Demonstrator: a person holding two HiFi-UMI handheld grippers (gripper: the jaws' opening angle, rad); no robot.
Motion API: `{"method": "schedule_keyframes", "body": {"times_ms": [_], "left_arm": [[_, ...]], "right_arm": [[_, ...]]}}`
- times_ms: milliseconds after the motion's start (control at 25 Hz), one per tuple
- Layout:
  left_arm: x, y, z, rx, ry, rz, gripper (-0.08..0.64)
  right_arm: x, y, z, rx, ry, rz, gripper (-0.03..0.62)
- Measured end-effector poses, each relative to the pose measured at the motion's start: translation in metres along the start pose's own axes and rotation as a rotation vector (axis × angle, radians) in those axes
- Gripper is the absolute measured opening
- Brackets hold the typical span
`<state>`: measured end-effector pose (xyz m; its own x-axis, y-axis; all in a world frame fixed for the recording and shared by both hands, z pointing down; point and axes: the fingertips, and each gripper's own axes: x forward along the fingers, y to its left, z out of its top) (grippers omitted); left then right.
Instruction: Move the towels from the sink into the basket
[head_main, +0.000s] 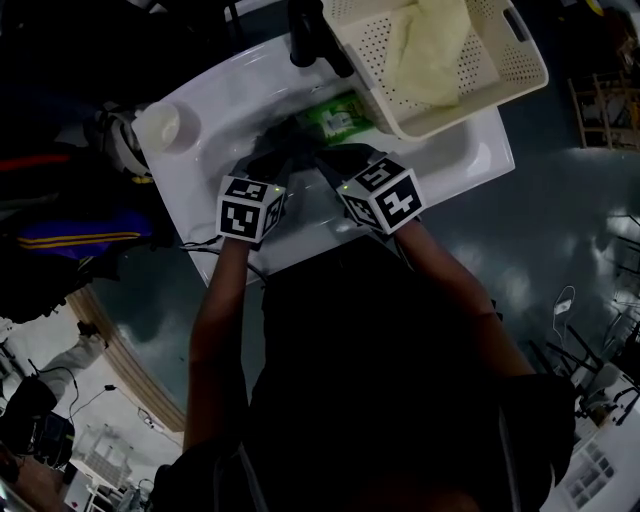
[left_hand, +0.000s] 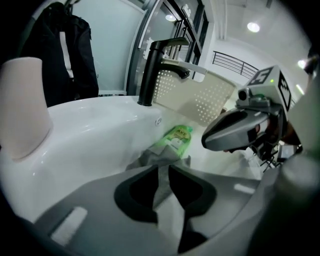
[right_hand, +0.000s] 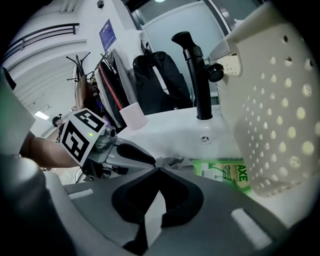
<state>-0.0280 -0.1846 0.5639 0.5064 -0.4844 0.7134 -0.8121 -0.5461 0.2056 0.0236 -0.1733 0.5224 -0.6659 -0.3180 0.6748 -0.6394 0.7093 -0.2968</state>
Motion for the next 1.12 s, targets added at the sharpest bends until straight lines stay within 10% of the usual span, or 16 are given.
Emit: {"method": "schedule_keyframes", "body": {"times_ms": [1120], "left_arm": [[0.054, 0.025, -0.038, -0.023, 0.232, 0.065, 0.216]], "right_arm": [[0.017, -0.01, -0.013, 0.022, 0.05, 0.052, 0.0]]}}
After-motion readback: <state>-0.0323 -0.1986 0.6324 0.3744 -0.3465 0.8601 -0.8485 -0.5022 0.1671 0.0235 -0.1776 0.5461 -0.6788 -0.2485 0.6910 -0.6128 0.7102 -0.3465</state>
